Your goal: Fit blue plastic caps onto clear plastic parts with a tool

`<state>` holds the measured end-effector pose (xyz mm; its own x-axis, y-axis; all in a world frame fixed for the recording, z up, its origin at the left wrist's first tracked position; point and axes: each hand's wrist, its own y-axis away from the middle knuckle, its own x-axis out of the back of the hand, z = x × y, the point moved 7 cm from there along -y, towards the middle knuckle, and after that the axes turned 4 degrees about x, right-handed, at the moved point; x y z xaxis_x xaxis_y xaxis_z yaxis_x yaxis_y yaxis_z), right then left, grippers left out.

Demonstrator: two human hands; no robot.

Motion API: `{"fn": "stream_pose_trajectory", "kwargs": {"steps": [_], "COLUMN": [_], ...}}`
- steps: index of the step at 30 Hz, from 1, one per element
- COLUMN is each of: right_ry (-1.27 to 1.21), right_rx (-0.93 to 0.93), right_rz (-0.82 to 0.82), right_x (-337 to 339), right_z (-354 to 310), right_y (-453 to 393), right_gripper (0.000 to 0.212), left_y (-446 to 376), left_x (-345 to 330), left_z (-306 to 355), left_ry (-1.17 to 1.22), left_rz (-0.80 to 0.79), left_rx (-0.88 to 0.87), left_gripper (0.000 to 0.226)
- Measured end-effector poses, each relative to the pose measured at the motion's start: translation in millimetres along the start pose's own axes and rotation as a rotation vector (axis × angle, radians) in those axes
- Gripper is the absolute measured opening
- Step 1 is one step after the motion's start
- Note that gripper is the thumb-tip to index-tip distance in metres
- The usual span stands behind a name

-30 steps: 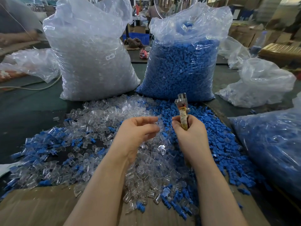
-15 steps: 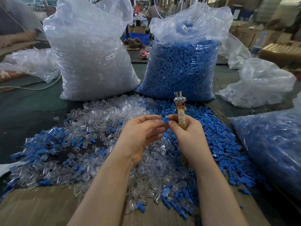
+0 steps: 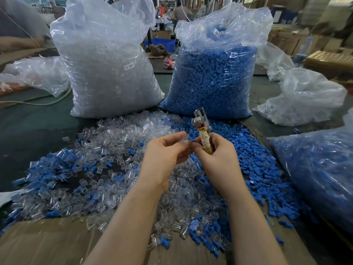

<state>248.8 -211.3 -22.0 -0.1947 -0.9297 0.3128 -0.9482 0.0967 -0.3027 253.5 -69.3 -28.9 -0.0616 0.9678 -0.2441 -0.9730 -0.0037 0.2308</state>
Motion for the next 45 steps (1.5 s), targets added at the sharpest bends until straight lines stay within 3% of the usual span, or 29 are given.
{"fn": "stream_pose_trajectory", "kwargs": {"steps": [6, 13, 25, 36, 43, 45], "right_ry": [-0.071, -0.161, 0.033, 0.007, -0.022, -0.040], "right_rx": [0.041, 0.103, 0.114, 0.081, 0.090, 0.069], "right_rz": [0.042, 0.097, 0.183, 0.116, 0.027, -0.018], "right_x": [3, 6, 10, 7, 5, 4], "right_z": [-4, -11, -12, -13, -15, -12], "right_y": [-1, 0, 2, 2, 1, 1], "right_gripper": [0.011, 0.015, 0.017, 0.010, 0.005, 0.012], "left_y": [-1, 5, 9, 17, 14, 13], "left_x": [4, 0, -2, -3, 0, 1], "left_z": [2, 6, 9, 23, 23, 22], "left_ry": [-0.072, -0.036, 0.019, -0.238, -0.287, -0.285], "left_rz": [0.087, 0.091, 0.116, 0.180, 0.190, 0.191], "left_rx": [-0.076, -0.110, -0.147, -0.344, -0.356, -0.361], "left_gripper": [0.023, 0.011, 0.012, 0.022, 0.018, 0.016]}}
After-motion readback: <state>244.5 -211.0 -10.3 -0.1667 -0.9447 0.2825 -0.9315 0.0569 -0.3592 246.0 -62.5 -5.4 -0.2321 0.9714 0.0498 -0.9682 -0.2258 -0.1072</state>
